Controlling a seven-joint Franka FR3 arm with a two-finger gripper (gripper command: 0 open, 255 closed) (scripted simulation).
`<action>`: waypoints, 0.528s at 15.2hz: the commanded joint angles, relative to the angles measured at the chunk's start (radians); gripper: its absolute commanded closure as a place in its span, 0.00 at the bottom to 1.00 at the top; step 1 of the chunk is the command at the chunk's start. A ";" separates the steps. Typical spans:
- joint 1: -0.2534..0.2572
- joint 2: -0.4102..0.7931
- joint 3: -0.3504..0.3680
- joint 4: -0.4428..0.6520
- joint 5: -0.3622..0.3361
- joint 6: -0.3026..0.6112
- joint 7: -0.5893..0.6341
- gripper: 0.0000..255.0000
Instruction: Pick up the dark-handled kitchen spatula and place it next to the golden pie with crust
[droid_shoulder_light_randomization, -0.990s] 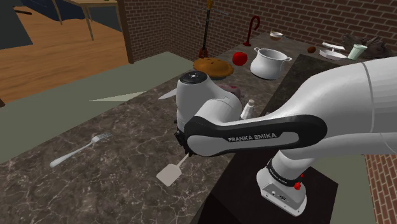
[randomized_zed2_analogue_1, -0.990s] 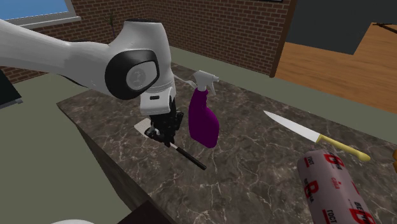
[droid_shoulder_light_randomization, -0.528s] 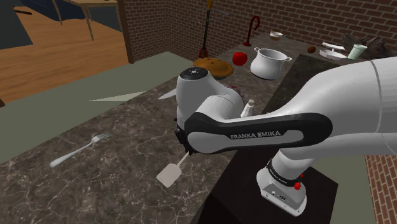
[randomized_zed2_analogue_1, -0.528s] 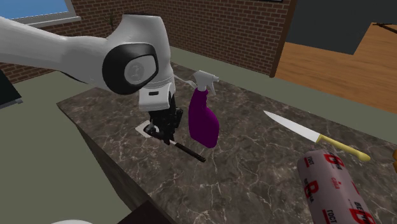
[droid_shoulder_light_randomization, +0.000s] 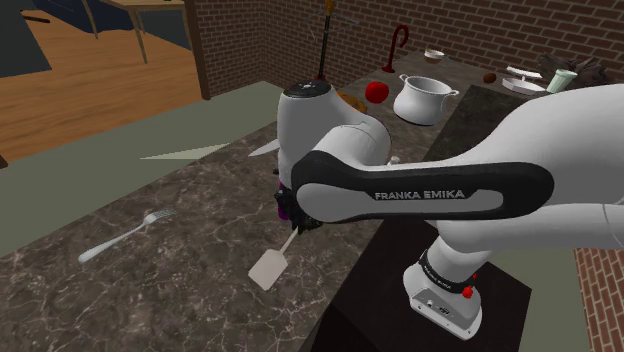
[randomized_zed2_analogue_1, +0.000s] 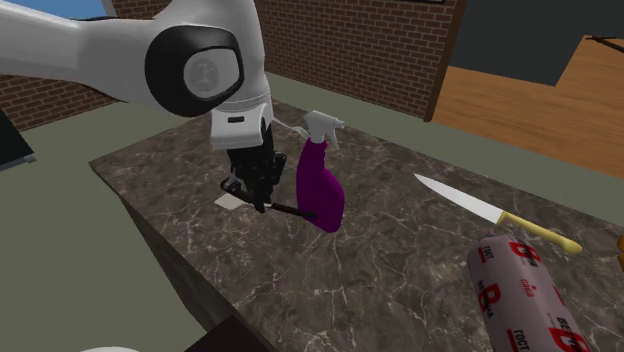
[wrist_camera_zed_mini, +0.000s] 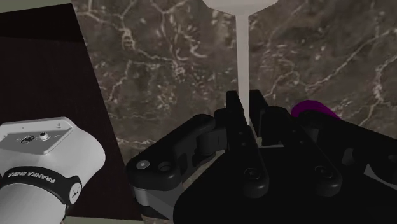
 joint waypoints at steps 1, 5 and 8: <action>0.006 -0.011 -0.023 0.015 -0.009 -0.030 -0.001 1.00; 0.015 -0.030 -0.062 0.049 -0.027 -0.087 -0.001 1.00; 0.019 -0.041 -0.089 0.076 -0.041 -0.128 0.000 1.00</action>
